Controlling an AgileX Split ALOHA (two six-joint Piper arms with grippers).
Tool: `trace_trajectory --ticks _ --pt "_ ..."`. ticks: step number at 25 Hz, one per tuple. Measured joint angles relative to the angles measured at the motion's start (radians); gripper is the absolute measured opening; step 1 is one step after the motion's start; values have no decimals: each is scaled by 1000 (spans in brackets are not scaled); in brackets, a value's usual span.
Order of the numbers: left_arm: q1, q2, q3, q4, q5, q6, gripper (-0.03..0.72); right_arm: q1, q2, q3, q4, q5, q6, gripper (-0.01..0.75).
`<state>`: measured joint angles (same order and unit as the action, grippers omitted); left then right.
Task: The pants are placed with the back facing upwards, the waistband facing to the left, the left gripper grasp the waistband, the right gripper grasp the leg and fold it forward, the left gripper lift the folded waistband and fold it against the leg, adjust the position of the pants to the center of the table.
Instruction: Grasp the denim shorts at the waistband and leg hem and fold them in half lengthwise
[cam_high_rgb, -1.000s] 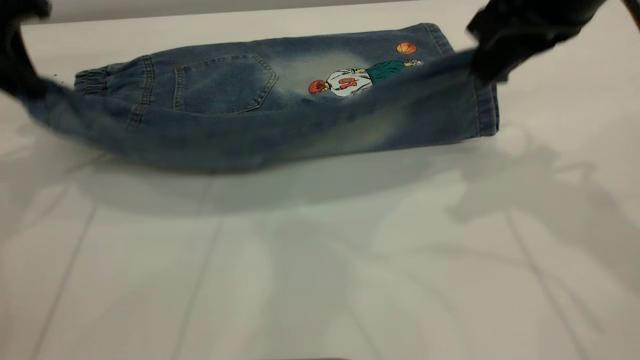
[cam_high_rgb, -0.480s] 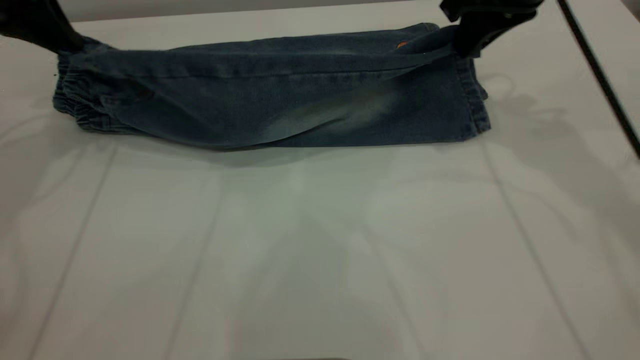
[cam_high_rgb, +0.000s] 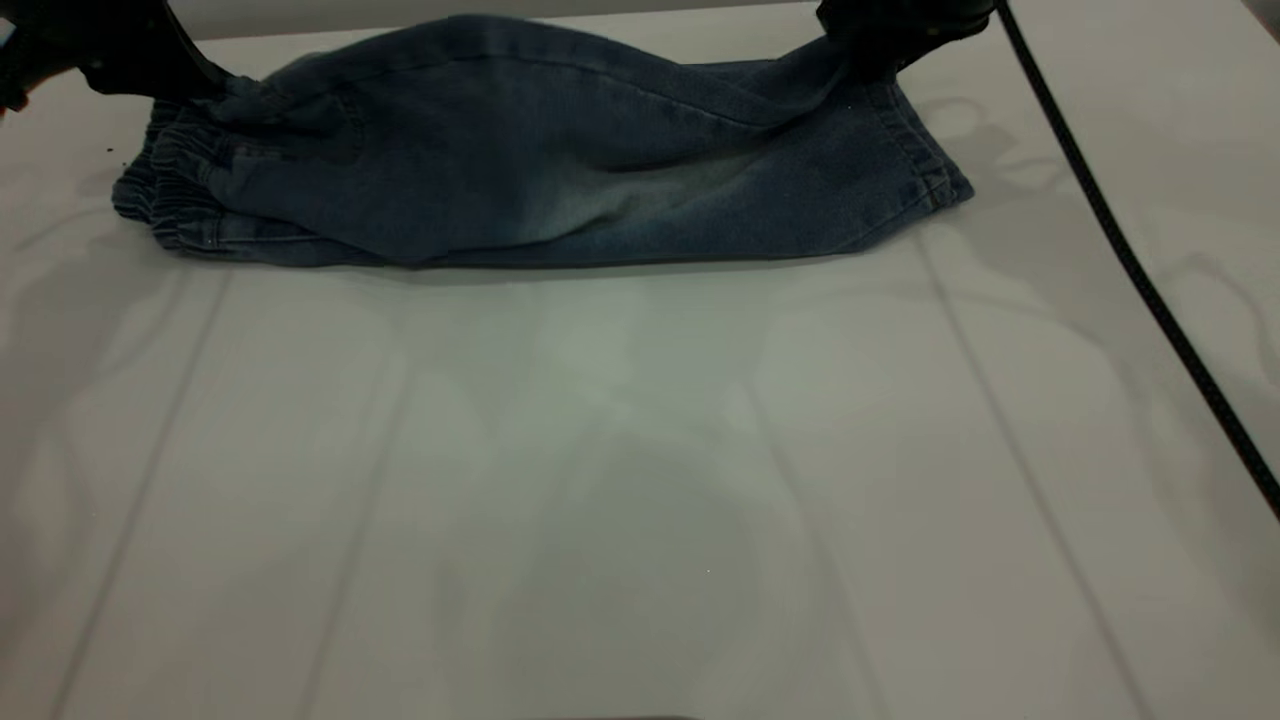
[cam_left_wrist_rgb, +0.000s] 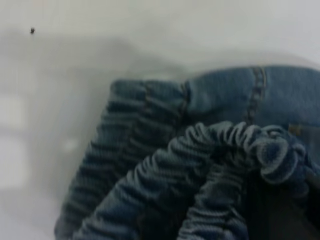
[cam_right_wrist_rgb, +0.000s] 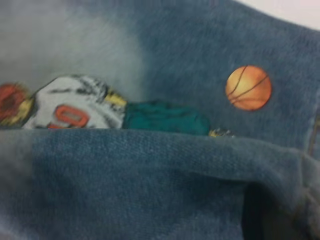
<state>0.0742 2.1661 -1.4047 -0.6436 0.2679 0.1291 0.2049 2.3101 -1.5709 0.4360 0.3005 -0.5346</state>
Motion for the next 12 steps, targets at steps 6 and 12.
trace_trajectory --ticks 6,12 --pt "-11 11 -1 -3 -122 131 99 -1 11 -1 4 -76 0 227" --pt "-11 0 -1 -6 -90 401 300 -3 -11 -1 77 -17 26 535"
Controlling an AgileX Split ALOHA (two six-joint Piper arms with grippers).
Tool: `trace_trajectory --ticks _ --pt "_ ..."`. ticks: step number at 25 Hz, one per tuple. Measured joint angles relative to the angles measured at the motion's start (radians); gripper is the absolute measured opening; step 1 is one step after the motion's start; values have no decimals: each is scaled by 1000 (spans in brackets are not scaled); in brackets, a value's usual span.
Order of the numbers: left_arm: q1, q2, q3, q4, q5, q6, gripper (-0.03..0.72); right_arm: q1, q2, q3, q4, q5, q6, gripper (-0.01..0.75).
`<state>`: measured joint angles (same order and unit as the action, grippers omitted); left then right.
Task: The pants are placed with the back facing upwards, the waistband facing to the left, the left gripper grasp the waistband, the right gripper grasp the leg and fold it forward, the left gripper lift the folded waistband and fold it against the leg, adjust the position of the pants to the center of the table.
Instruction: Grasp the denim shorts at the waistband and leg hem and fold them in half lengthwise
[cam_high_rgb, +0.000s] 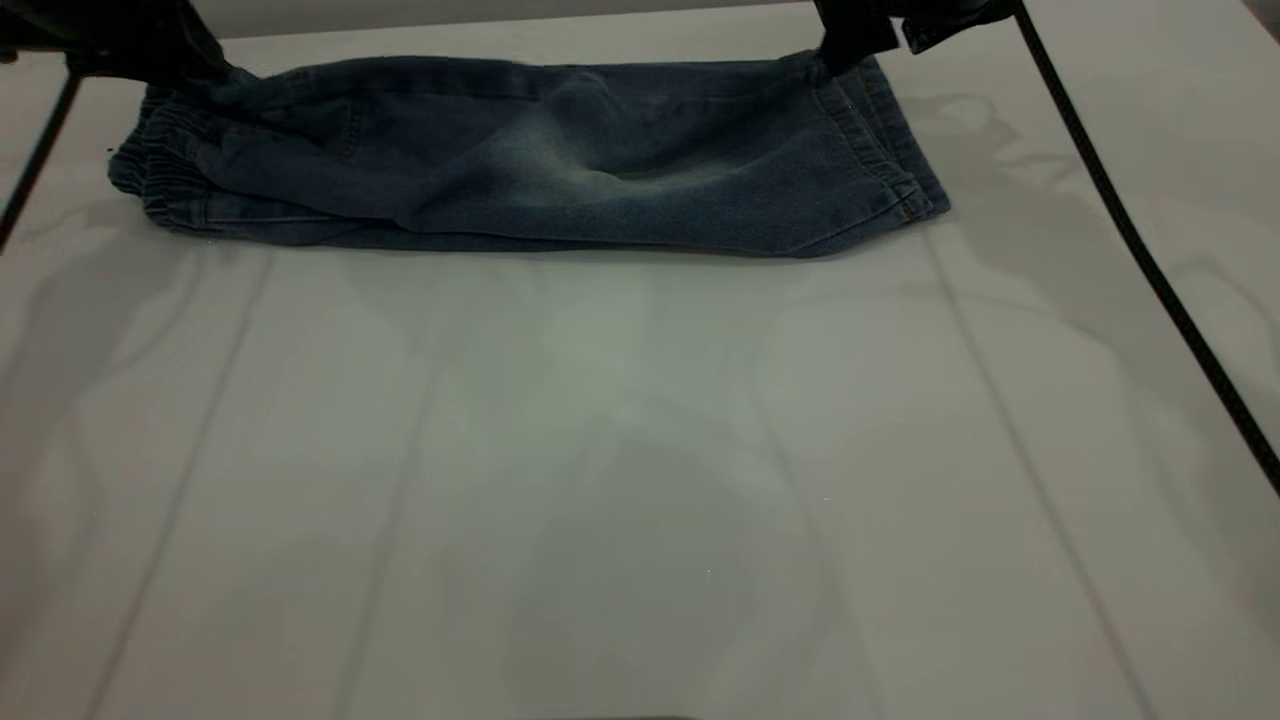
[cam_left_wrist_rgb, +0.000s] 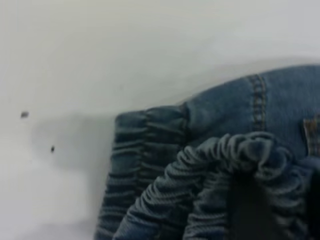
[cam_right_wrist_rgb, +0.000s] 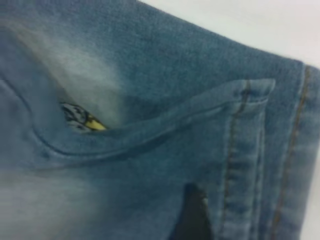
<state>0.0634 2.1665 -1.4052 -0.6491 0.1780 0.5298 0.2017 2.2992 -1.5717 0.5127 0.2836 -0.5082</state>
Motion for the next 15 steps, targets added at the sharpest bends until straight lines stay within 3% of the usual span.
trace_trajectory --ticks 2,6,10,15 --pt "0 -18 -2 0 43 71 388 1 -13 0 41 49 0 591" --pt "17 -92 -10 17 179 116 519 36 -19 -1 102 122 -4 599" --pt "76 -114 -13 122 284 71 552 107 -19 -1 133 118 -29 581" --pt "161 -65 -13 206 271 -1 553 180 -19 -1 163 44 -39 580"
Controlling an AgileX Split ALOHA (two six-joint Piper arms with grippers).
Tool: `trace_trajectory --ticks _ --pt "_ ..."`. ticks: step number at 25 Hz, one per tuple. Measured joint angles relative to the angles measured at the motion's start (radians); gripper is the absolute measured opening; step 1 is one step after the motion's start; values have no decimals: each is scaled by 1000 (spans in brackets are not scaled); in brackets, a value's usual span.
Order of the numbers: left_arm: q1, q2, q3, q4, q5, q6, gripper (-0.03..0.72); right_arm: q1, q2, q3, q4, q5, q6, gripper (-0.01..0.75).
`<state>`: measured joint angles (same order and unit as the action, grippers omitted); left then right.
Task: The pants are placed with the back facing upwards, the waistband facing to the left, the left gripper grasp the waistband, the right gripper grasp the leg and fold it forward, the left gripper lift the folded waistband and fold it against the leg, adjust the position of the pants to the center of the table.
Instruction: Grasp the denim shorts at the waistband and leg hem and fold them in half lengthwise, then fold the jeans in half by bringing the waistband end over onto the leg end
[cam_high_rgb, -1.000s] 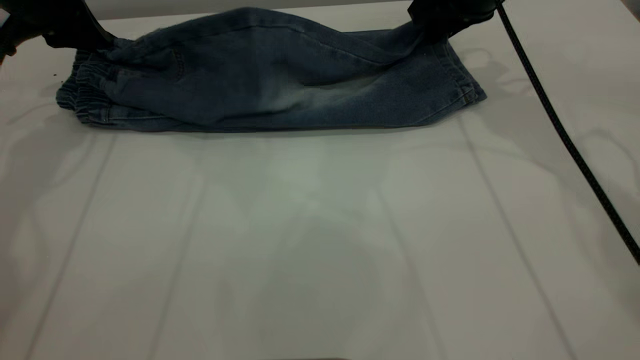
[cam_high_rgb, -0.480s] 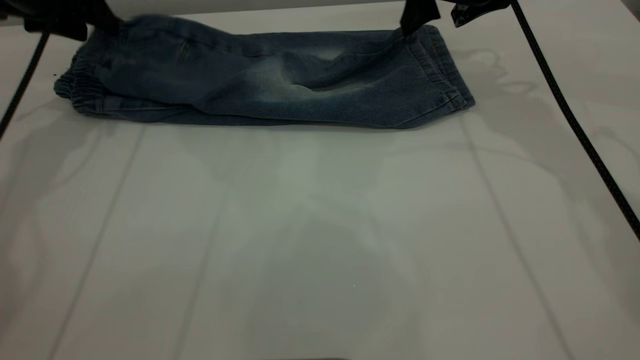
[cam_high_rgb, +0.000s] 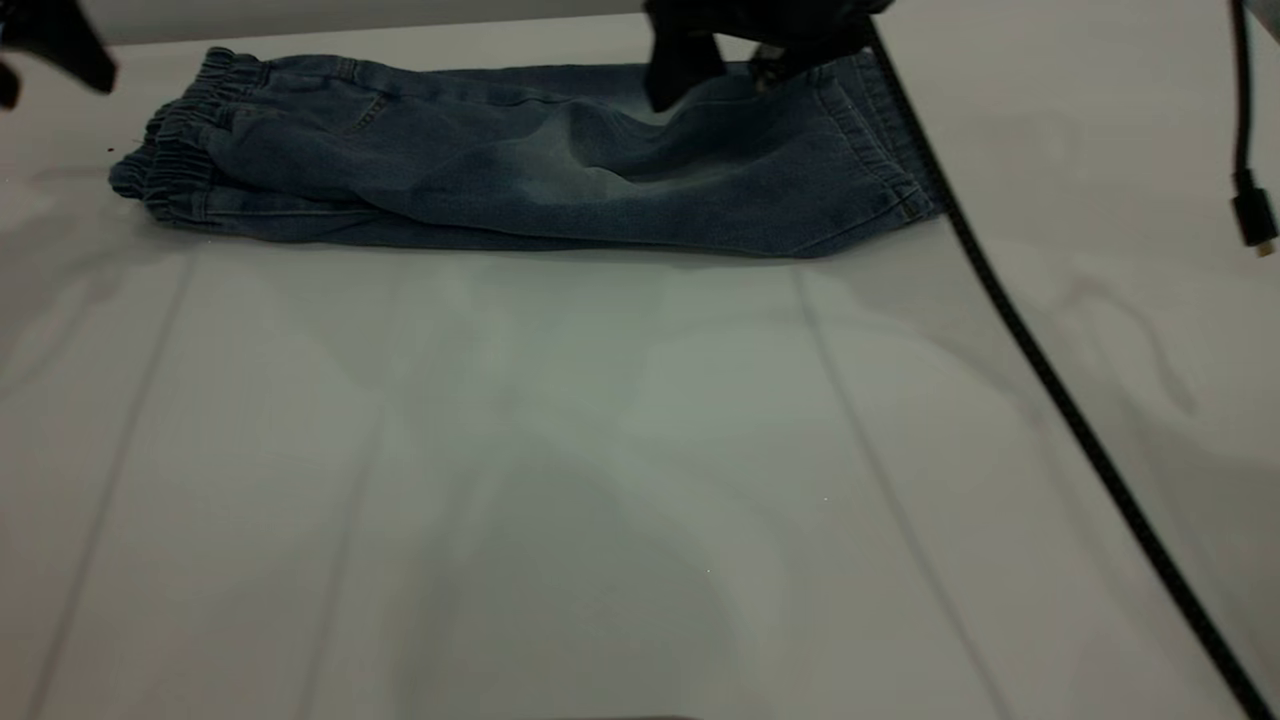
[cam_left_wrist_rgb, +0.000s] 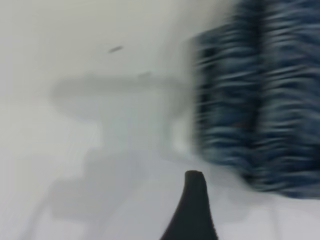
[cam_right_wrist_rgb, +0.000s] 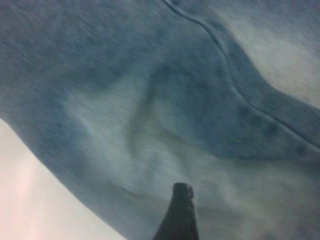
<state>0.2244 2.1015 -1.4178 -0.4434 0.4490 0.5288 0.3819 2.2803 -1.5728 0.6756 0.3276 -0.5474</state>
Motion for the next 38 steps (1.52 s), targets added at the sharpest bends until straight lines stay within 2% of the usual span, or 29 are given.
trace_trajectory --ticks 3,7,13,15,17,21,22,23,34,38 --pt "-4 52 0 -5 -45 -2 553 15 0 0 12 -21 -1 580" --pt "-44 124 -7 -77 -128 9 553 16 0 0 19 -31 -2 580" --pt "-90 216 -97 -158 -151 44 552 16 0 0 21 -46 -2 580" --pt "-97 243 -116 -165 -153 45 529 16 0 0 21 -55 -7 580" --pt "-102 257 -121 -173 -159 45 456 16 0 0 22 -73 -16 580" --pt "-105 251 -127 -183 -141 62 137 16 18 0 25 -111 -44 580" --pt "-106 246 -127 -184 -133 74 88 16 31 0 25 -118 -48 580" --pt "-108 243 -127 -184 -127 85 74 18 44 0 25 -122 -52 580" --pt "-113 34 -126 -175 28 188 69 81 172 -29 25 -158 -111 580" --pt "-140 -52 -126 -161 64 208 69 143 190 -74 26 -143 -118 567"
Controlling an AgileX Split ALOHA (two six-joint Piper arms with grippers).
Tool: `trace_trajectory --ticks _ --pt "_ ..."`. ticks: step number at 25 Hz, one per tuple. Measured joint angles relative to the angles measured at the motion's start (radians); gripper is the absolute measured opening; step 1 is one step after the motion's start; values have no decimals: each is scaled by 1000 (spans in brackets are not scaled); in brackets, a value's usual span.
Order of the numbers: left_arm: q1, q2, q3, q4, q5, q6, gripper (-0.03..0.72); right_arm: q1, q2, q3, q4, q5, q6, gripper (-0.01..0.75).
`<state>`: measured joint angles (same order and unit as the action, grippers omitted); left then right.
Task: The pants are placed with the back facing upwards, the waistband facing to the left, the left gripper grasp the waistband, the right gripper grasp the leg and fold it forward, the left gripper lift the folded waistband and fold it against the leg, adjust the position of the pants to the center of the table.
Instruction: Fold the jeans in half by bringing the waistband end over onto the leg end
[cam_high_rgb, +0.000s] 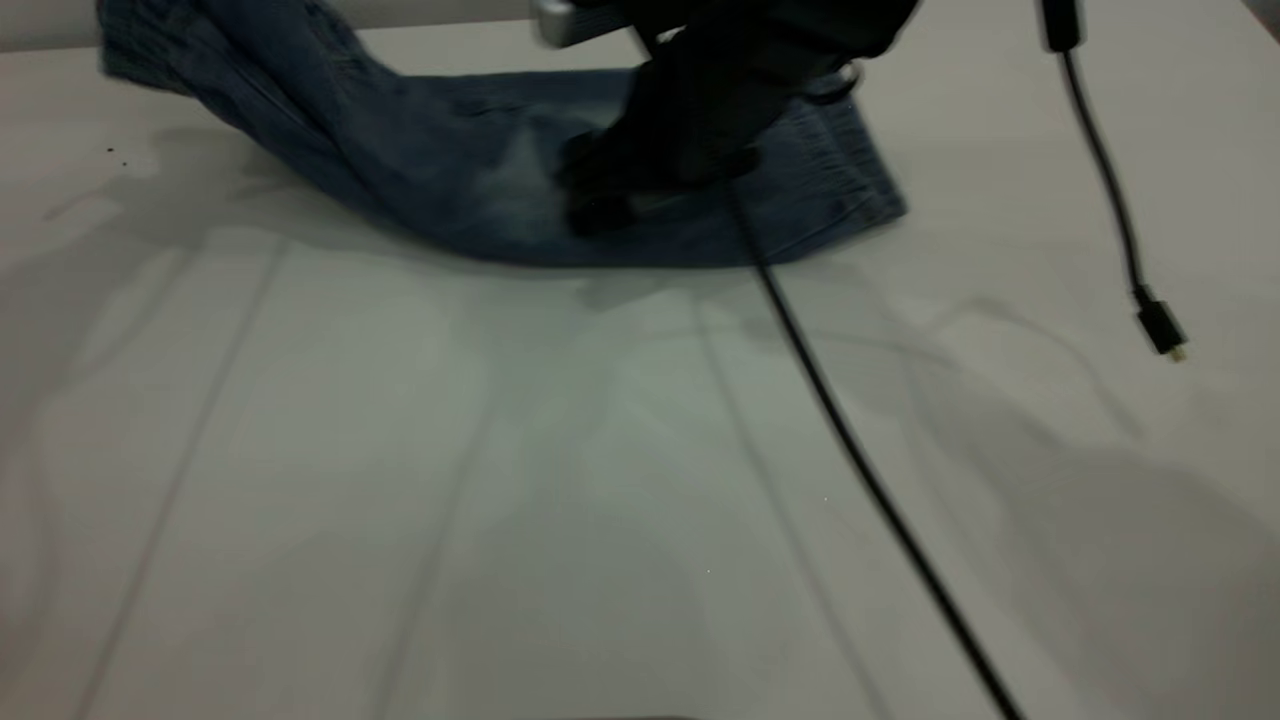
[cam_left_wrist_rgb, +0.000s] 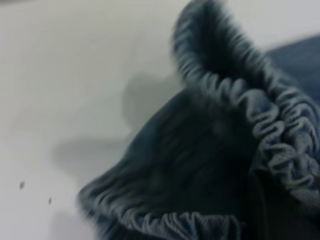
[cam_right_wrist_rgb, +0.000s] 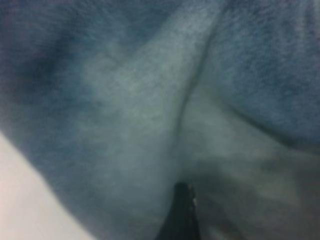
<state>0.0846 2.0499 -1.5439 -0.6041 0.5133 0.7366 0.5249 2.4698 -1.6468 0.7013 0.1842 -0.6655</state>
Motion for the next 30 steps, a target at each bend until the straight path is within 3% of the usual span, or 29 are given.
trace_trajectory --ticks 4,8,11,16,23,30 --pt "-90 -72 0 3 3 14 69 64 7 -64 0 98 -1 551" --pt "-187 -111 0 3 -15 39 69 48 -35 -107 -8 273 6 549" --pt "-238 -113 -2 3 -32 46 69 -32 -127 -112 -56 412 45 549" --pt "-325 -96 -7 3 -90 70 69 -243 -280 -117 -174 587 150 549" --pt "-477 21 -9 -2 -294 143 69 -480 -366 -117 -204 625 195 549" --pt "-629 170 -9 -15 -535 222 74 -560 -377 -119 -205 649 211 549"
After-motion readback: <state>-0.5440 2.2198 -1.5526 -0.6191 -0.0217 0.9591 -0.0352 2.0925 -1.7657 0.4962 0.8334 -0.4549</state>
